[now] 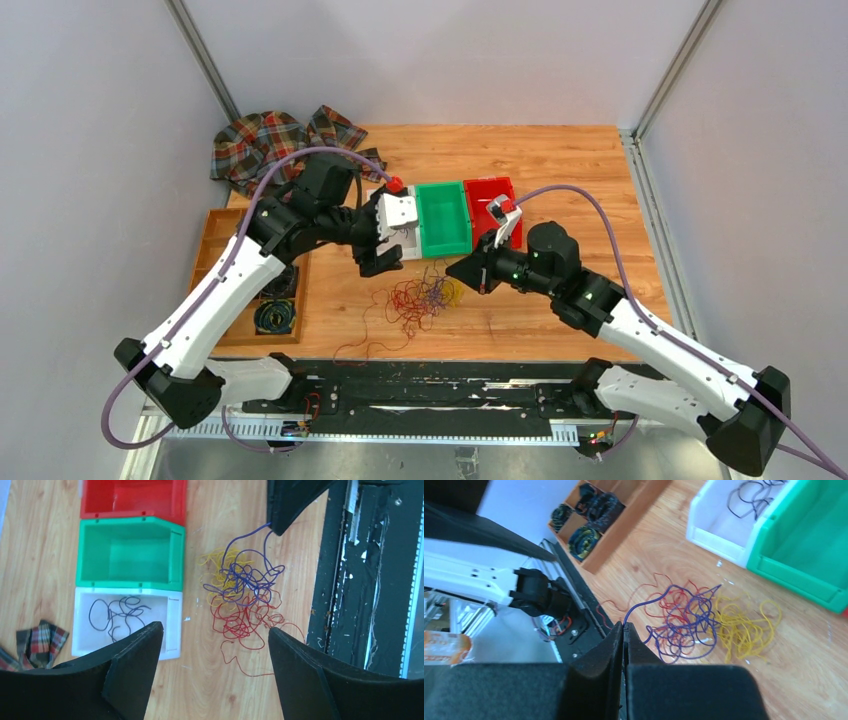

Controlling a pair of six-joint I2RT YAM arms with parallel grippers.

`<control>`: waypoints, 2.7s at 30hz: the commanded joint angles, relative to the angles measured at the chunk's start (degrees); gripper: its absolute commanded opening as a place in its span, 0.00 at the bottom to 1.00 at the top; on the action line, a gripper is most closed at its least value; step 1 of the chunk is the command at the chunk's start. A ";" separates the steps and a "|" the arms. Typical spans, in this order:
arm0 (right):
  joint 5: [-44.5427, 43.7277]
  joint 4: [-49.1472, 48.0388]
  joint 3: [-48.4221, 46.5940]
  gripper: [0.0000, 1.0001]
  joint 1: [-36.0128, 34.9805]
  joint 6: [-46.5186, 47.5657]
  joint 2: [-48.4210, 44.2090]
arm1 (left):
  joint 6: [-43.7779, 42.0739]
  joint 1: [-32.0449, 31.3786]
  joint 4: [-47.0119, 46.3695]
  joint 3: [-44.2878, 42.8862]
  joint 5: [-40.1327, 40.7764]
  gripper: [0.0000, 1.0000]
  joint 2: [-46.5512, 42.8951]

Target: Untangle the cables

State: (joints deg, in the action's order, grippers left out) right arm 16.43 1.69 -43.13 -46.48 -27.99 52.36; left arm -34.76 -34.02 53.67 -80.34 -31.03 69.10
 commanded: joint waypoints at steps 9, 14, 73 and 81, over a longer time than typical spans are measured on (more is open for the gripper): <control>13.50 -4.36 -7.47 0.01 0.82 -2.82 4.05 | -9.83 -4.65 1.00 -3.77 -2.16 0.80 3.54; 17.13 -5.25 -9.24 0.01 0.81 -3.68 5.79 | -14.78 -4.90 1.00 -2.40 -7.44 0.82 4.46; -36.20 -18.60 -5.82 0.70 -14.61 13.95 9.96 | 24.20 -7.68 -11.31 -6.66 4.24 0.00 -1.63; -41.26 -22.43 -2.00 0.67 -14.52 12.84 9.30 | 22.30 -7.64 -8.45 -9.69 -0.16 0.01 -1.74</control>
State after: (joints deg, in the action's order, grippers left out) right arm -19.59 -15.94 -46.74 -60.42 -15.29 62.24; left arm -11.64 -41.39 43.77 -87.29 -26.30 68.82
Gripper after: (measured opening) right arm 0.662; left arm 0.020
